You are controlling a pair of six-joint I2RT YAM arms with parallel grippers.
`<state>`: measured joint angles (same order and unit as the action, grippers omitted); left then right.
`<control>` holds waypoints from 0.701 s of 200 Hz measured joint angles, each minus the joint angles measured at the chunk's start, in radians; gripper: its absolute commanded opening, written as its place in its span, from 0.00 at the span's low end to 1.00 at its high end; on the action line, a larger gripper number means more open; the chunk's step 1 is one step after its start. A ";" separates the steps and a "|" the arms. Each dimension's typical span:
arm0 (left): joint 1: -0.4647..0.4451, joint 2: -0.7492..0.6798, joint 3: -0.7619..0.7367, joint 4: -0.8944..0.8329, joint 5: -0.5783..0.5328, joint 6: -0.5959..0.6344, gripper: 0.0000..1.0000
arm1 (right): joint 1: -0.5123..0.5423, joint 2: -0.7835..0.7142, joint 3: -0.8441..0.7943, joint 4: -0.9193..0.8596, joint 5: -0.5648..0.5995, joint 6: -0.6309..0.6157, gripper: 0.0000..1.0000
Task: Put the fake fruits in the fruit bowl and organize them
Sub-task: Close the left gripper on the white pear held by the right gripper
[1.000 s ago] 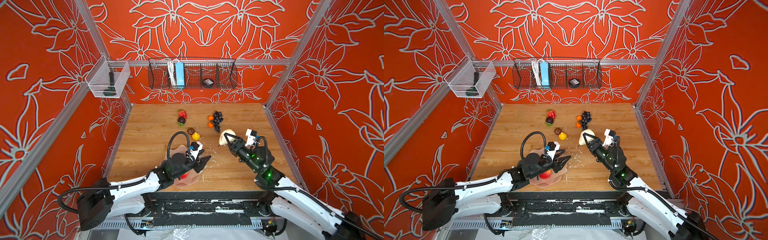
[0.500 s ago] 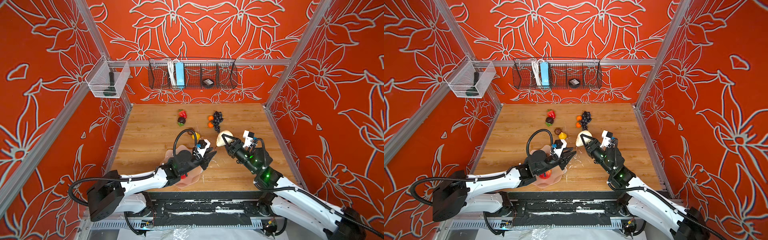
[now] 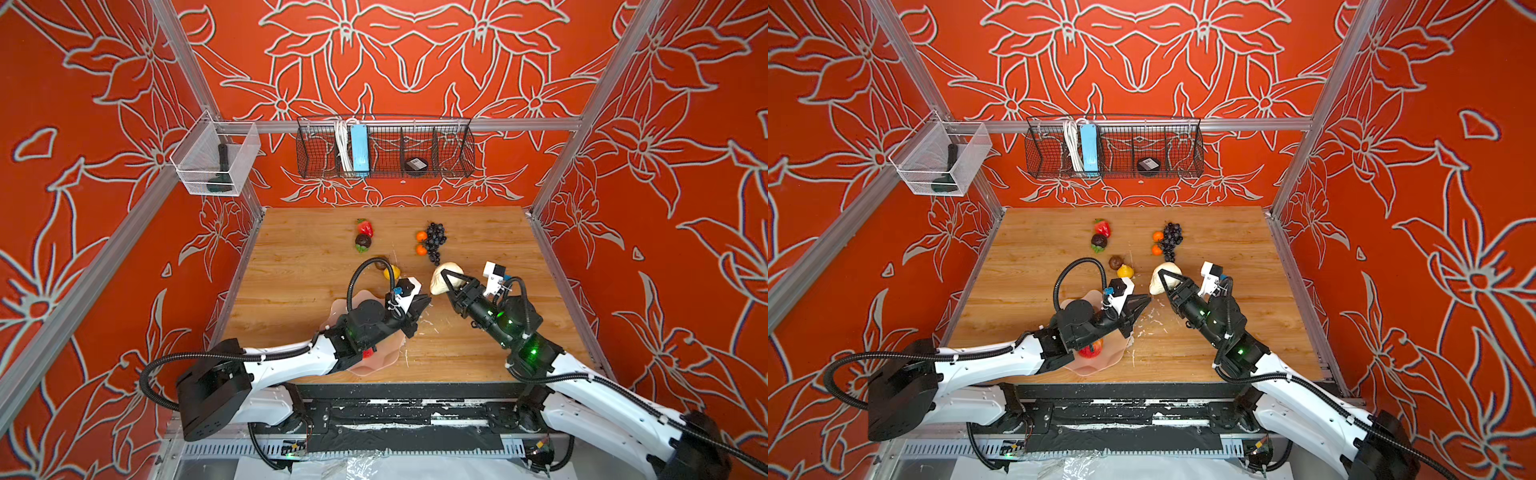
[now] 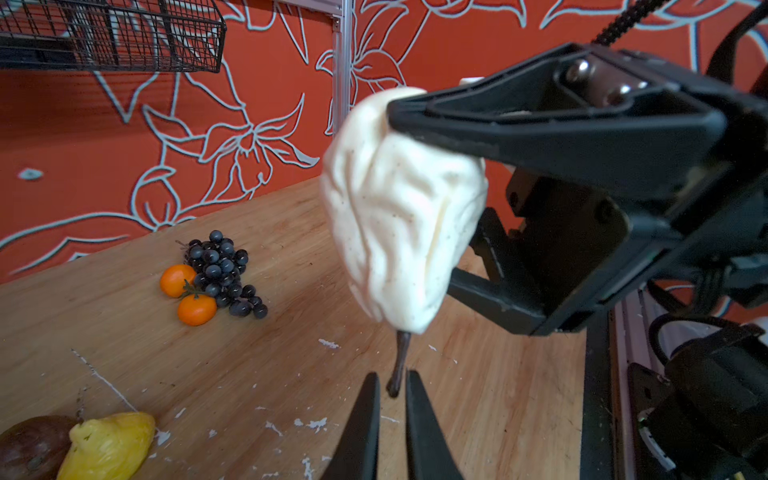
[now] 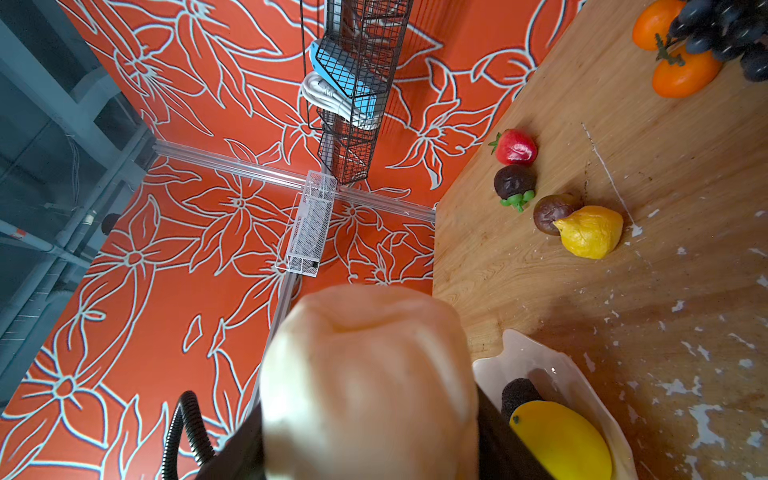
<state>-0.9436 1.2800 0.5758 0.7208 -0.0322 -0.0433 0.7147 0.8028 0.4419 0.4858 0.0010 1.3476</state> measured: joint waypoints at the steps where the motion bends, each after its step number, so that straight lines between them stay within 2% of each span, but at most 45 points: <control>1: 0.000 0.000 0.000 0.000 0.000 0.000 0.14 | 0.000 0.000 0.000 0.000 0.000 0.000 0.51; 30: 0.000 0.000 0.000 0.000 0.000 0.002 0.14 | 0.000 0.002 0.000 0.000 0.002 0.000 0.51; 51: 0.000 0.000 0.000 0.000 0.000 0.003 0.20 | 0.000 0.004 0.000 0.000 0.003 0.000 0.51; 68: 0.000 0.000 0.000 0.000 0.000 0.006 0.21 | 0.000 0.007 0.000 -0.001 0.003 0.001 0.51; 140: 0.000 -0.010 0.000 -0.001 0.004 0.016 0.07 | 0.000 0.008 0.000 -0.002 0.003 0.006 0.51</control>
<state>-0.9436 1.2705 0.5758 0.7200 -0.0280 -0.0277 0.7151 0.8108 0.4419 0.4843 0.0040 1.3533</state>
